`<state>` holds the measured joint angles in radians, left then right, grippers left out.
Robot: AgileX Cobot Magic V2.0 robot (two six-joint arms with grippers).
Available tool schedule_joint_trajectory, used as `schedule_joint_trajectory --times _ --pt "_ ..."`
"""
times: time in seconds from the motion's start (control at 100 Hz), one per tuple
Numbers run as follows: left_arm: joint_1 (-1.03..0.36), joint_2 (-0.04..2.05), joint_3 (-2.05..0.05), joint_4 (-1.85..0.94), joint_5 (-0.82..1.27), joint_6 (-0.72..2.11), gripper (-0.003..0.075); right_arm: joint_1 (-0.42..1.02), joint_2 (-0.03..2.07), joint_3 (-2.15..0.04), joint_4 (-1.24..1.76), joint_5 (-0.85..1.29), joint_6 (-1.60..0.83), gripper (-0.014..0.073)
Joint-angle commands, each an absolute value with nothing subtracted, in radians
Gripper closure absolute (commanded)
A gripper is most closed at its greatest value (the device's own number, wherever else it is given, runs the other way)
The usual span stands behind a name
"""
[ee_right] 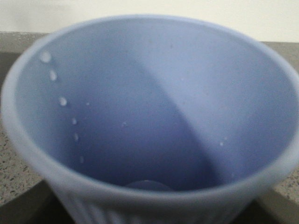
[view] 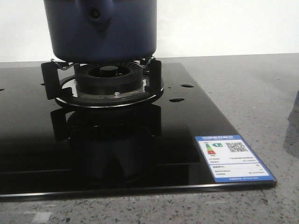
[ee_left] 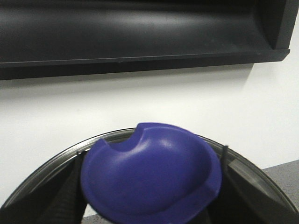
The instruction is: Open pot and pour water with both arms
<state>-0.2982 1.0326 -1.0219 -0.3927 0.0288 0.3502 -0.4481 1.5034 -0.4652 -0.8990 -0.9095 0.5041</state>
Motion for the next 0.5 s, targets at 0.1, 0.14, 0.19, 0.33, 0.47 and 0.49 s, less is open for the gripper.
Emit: schedule_joint_trajectory --times 0.1,0.14,0.19,0.33,0.47,0.49 --pt "-0.295 1.015 -1.057 -0.393 -0.085 0.35 0.0334 -0.452 1.483 -0.487 -0.864 -0.983 0.489 0.0312" --pt "-0.295 1.015 -1.057 -0.393 -0.085 0.35 0.0334 -0.452 1.483 -0.487 -0.864 -0.98 0.489 0.0312" --pt "-0.295 1.015 -1.057 -0.393 -0.085 0.35 0.0334 -0.452 1.483 -0.487 -0.866 -0.973 0.489 0.0312" --pt "-0.295 1.015 -1.057 -0.393 -0.085 0.35 0.0334 -0.452 1.483 -0.487 -0.908 -0.945 0.453 0.0312" --pt "-0.295 1.015 -1.057 -0.393 -0.085 0.35 0.0334 -0.452 1.483 -0.487 -0.944 -0.943 0.446 0.0312" --pt "-0.295 1.015 -1.057 -0.393 -0.085 0.35 0.0334 -0.452 1.483 -0.487 -0.944 -0.943 0.446 0.0312"
